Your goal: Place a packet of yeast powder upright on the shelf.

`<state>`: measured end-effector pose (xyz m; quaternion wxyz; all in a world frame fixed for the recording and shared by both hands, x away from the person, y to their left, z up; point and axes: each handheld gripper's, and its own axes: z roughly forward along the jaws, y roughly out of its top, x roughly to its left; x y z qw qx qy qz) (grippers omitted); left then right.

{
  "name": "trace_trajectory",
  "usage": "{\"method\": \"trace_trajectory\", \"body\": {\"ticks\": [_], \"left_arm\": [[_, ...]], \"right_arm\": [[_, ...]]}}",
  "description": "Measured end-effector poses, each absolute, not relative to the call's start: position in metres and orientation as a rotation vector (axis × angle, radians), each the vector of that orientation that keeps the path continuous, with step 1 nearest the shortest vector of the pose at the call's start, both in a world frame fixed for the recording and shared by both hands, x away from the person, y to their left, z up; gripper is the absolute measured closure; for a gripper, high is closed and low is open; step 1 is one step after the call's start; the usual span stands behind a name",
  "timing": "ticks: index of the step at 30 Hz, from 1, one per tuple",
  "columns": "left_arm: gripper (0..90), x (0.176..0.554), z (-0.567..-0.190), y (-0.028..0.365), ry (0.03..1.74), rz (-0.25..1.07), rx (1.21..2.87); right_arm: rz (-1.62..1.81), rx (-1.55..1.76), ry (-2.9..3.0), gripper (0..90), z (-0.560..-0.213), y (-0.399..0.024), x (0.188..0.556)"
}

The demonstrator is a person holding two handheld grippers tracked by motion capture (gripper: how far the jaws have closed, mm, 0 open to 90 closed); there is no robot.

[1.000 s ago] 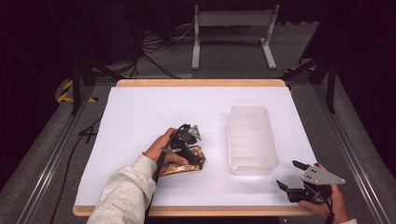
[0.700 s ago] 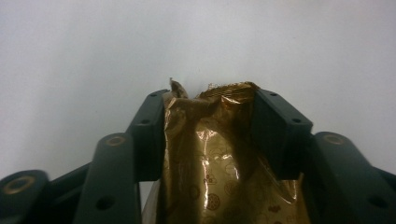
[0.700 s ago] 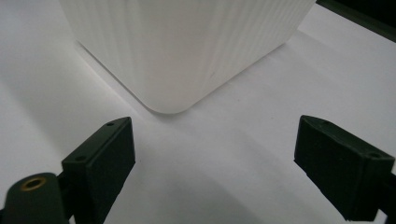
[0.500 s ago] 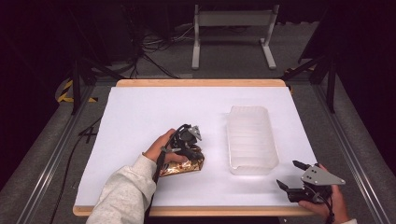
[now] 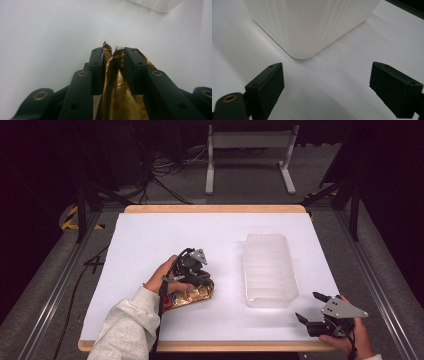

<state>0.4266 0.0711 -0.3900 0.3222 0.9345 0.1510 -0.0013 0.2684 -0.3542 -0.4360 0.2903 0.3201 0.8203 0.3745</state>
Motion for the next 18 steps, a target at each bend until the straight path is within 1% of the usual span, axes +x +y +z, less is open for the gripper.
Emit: {"method": "trace_trajectory", "body": {"ticks": [1, 2, 3, 7, 9, 11, 12, 14, 18], "left_arm": [[80.3, 0.424, -0.387, 0.073, 0.361, -0.03, 2.466], [82.2, 0.419, -0.381, 0.074, 0.34, 0.032, 2.463], [82.4, 0.419, -0.381, 0.074, 0.34, 0.032, 2.463], [82.7, 0.412, -0.373, 0.076, 0.338, 0.099, 2.457], [82.8, 0.411, -0.367, 0.081, 0.365, 0.154, 2.415], [83.1, 0.408, -0.359, 0.085, 0.372, 0.177, 2.372], [83.3, 0.404, -0.35, 0.089, 0.389, 0.224, 2.335], [83.3, 0.402, -0.347, 0.09, 0.397, 0.237, 2.318], [83.6, 0.397, -0.337, 0.096, 0.418, 0.289, 2.221]], "right_arm": [[0.998, 0.854, 2.188, 12.9, -0.436, -0.354, 0.268], [1.0, 0.854, 2.187, 12.9, -0.436, -0.355, 0.268], [1.0, 0.854, 2.187, 12.9, -0.436, -0.355, 0.268], [0.999, 0.853, 2.187, 12.9, -0.436, -0.354, 0.268], [0.998, 0.851, 2.187, 12.9, -0.436, -0.354, 0.268], [0.999, 0.85, 2.186, 12.9, -0.435, -0.354, 0.268], [1.001, 0.854, 2.185, 12.9, -0.435, -0.354, 0.268], [1.001, 0.854, 2.184, 12.9, -0.435, -0.355, 0.268], [1.0, 0.852, 2.183, 12.9, -0.435, -0.354, 0.268]]}}
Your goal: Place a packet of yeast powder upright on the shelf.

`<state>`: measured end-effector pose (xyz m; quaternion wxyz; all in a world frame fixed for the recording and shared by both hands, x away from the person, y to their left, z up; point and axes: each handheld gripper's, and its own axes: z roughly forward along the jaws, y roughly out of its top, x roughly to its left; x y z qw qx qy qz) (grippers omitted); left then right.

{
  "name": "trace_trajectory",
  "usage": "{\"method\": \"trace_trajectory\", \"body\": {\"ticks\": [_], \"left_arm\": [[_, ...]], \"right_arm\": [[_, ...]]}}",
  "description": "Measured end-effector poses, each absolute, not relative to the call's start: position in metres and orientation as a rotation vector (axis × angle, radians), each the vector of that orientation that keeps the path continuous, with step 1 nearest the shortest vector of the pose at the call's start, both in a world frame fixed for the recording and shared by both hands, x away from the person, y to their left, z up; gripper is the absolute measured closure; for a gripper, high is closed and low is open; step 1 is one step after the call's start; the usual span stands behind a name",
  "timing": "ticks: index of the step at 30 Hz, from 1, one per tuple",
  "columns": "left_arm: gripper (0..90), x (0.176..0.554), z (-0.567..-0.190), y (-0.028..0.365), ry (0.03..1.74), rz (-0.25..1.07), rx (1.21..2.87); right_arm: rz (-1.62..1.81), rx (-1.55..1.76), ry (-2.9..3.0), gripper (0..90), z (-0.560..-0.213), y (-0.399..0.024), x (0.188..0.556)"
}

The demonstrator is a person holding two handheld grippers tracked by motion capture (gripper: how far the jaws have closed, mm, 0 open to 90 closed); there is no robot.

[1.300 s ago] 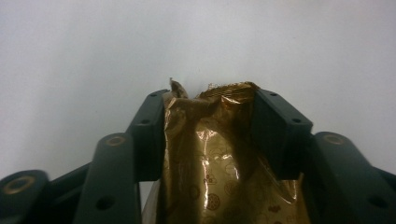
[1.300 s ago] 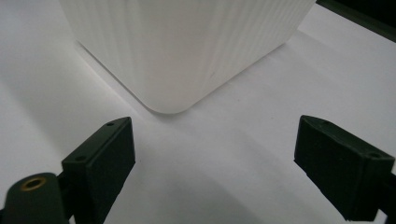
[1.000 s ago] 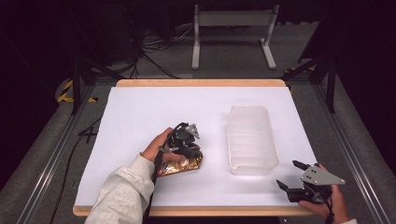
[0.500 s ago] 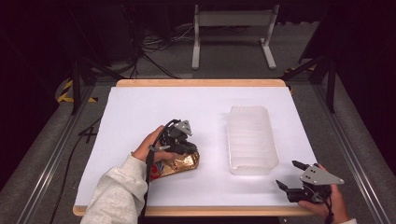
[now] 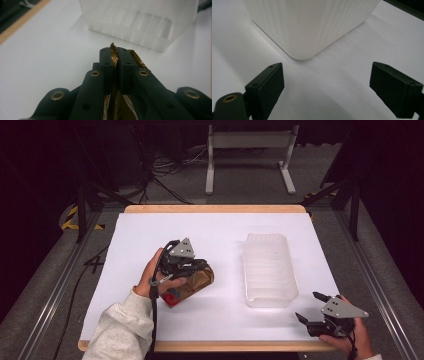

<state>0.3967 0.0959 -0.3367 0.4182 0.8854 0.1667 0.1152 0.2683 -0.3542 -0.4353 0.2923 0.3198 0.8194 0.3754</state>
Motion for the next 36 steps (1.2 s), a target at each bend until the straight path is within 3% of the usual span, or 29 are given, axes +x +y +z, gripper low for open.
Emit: {"method": "trace_trajectory", "body": {"ticks": [9, 14, 21, 36], "left_arm": [[84.4, 0.394, -0.331, 0.098, 0.447, 0.316, 2.107], [84.5, 0.39, -0.326, 0.101, 0.484, 0.394, 2.013], [84.5, 0.39, -0.322, 0.1, 0.499, 0.387, 1.929], [84.5, 0.396, -0.309, 0.057, 0.428, 0.37, 1.841]], "right_arm": [[1.001, 0.851, 2.183, 12.9, -0.435, -0.355, 0.268], [1.004, 0.851, 2.183, 12.9, -0.435, -0.355, 0.268], [1.002, 0.85, 2.179, 12.9, -0.435, -0.355, 0.269], [1.006, 0.854, 2.176, 12.9, -0.434, -0.355, 0.269]]}}
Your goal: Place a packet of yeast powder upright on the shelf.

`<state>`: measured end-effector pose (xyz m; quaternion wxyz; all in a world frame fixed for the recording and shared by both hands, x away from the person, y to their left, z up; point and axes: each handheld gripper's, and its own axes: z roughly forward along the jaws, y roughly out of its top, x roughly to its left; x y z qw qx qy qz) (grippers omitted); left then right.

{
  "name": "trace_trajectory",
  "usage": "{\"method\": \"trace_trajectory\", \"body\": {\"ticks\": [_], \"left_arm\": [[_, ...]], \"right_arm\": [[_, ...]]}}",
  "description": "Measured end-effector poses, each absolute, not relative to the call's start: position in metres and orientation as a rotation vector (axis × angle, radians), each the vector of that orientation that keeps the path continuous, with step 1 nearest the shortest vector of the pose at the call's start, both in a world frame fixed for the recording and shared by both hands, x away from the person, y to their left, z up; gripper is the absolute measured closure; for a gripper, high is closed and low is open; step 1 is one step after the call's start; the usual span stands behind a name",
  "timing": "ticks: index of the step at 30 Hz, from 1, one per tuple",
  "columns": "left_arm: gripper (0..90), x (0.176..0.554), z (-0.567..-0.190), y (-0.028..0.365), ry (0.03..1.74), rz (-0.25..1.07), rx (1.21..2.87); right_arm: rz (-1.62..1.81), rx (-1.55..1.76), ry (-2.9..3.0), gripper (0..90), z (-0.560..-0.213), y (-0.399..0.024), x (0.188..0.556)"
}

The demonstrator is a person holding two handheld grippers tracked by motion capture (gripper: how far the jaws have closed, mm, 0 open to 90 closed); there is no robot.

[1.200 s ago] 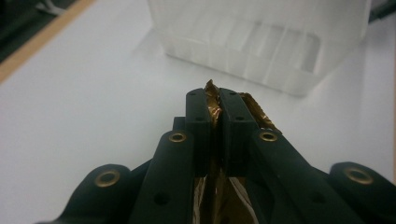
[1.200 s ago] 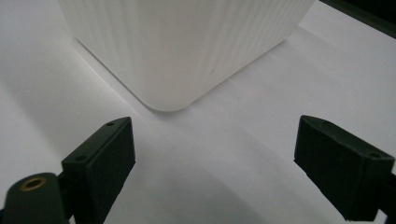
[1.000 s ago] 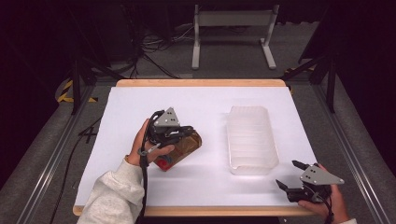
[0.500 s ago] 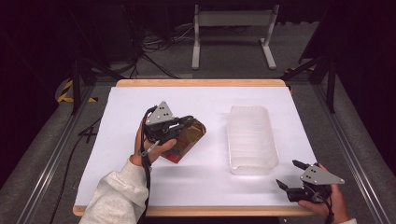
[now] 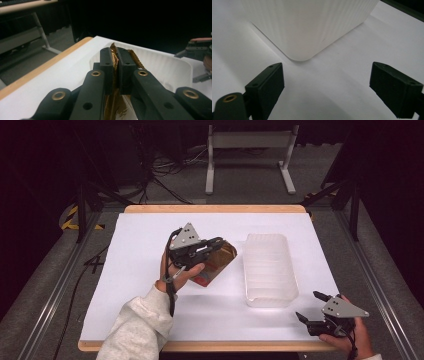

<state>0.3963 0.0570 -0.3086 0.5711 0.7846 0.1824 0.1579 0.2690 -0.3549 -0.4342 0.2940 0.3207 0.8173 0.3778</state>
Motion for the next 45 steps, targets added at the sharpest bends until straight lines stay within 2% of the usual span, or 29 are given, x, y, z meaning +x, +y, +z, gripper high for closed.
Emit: {"method": "trace_trajectory", "body": {"ticks": [16, 30, 45], "left_arm": [[84.5, 0.41, -0.296, -0.008, 0.346, 0.302, 1.801], [84.5, 0.416, -0.289, -0.048, 0.38, 0.337, 1.719], [84.4, 0.418, -0.296, -0.097, 0.373, 0.294, 1.682]], "right_arm": [[1.007, 0.856, 2.172, 12.9, -0.434, -0.356, 0.268], [1.011, 0.859, 2.173, 12.9, -0.435, -0.357, 0.267], [1.023, 0.863, 2.174, 12.9, -0.435, -0.358, 0.266]]}}
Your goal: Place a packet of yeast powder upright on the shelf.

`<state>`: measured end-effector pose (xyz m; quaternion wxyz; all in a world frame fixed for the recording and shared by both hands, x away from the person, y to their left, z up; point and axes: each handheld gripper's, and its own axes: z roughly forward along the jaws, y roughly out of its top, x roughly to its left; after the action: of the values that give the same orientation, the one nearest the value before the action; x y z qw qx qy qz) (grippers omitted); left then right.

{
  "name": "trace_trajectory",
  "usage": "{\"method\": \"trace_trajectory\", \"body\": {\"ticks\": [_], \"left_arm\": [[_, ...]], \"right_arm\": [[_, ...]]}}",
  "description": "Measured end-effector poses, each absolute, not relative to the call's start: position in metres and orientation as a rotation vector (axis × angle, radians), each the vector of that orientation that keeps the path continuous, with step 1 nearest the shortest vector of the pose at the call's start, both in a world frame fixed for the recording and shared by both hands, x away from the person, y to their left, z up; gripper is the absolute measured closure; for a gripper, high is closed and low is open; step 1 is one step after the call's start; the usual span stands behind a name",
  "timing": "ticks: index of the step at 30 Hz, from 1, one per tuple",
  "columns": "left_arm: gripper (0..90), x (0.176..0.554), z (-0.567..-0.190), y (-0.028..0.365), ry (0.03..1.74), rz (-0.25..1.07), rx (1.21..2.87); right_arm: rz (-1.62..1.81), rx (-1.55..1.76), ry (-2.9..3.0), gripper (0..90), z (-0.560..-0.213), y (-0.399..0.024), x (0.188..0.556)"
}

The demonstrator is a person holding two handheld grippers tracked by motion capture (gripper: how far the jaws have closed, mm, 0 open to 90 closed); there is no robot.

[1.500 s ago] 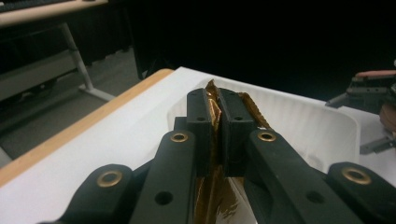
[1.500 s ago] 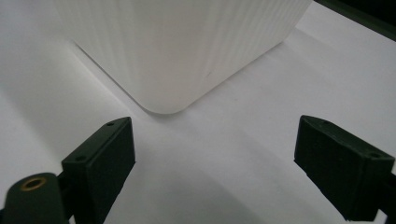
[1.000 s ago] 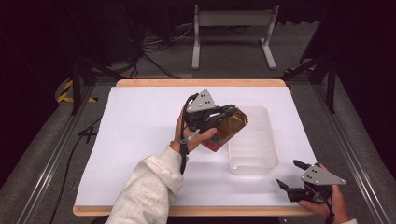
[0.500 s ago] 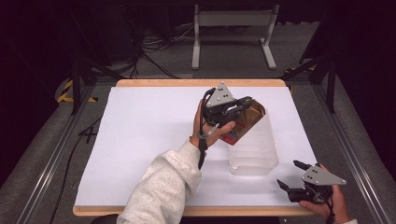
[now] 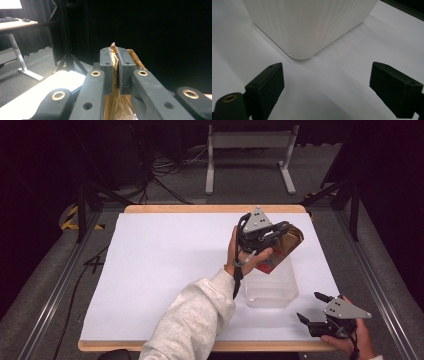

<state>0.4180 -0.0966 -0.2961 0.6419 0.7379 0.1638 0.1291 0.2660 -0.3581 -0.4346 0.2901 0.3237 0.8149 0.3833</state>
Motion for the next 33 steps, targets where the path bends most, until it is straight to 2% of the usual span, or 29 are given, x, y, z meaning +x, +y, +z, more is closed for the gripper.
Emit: {"method": "trace_trajectory", "body": {"ticks": [4, 8, 21, 23, 27, 33], "left_arm": [[84.4, 0.415, -0.301, -0.105, 0.368, 0.312, 1.673], [84.3, 0.412, -0.306, -0.106, 0.365, 0.27, 1.654], [84.4, 0.418, -0.306, -0.099, 0.478, 0.358, 1.595], [84.4, 0.42, -0.309, -0.1, 0.488, 0.316, 1.59], [84.3, 0.415, -0.317, -0.103, 0.476, 0.33, 1.616], [84.1, 0.408, -0.328, -0.108, 0.459, 0.281, 1.644]], "right_arm": [[1.022, 0.863, 2.174, 12.9, -0.435, -0.359, 0.266], [1.025, 0.863, 2.172, 12.9, -0.435, -0.359, 0.266], [1.021, 0.861, 2.185, 12.9, -0.436, -0.358, 0.267], [1.023, 0.862, 2.185, 12.9, -0.436, -0.359, 0.266], [1.026, 0.861, 2.182, 12.8, -0.436, -0.359, 0.266], [1.021, 0.857, 2.188, 12.8, -0.436, -0.358, 0.266]]}}
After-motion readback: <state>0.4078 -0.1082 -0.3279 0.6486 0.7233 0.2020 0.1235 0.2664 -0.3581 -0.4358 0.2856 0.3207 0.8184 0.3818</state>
